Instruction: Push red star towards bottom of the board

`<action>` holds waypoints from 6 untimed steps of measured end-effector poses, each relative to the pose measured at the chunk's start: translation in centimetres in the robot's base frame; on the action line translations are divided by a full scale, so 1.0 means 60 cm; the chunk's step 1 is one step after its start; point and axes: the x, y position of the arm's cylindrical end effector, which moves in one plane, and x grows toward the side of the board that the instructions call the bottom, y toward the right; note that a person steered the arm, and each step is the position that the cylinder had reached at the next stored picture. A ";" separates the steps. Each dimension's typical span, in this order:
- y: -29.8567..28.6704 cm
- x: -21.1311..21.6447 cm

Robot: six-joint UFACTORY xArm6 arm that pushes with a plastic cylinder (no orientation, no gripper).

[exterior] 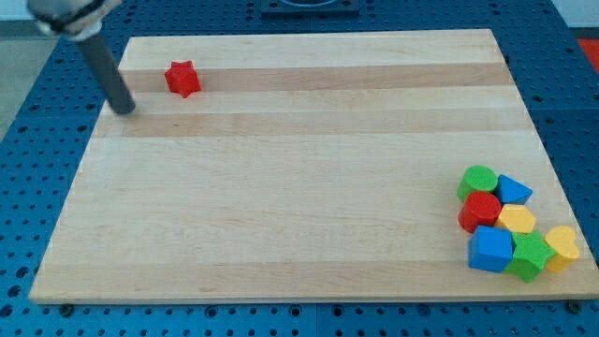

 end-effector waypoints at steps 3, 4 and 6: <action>0.124 -0.029; 0.128 0.021; 0.137 0.109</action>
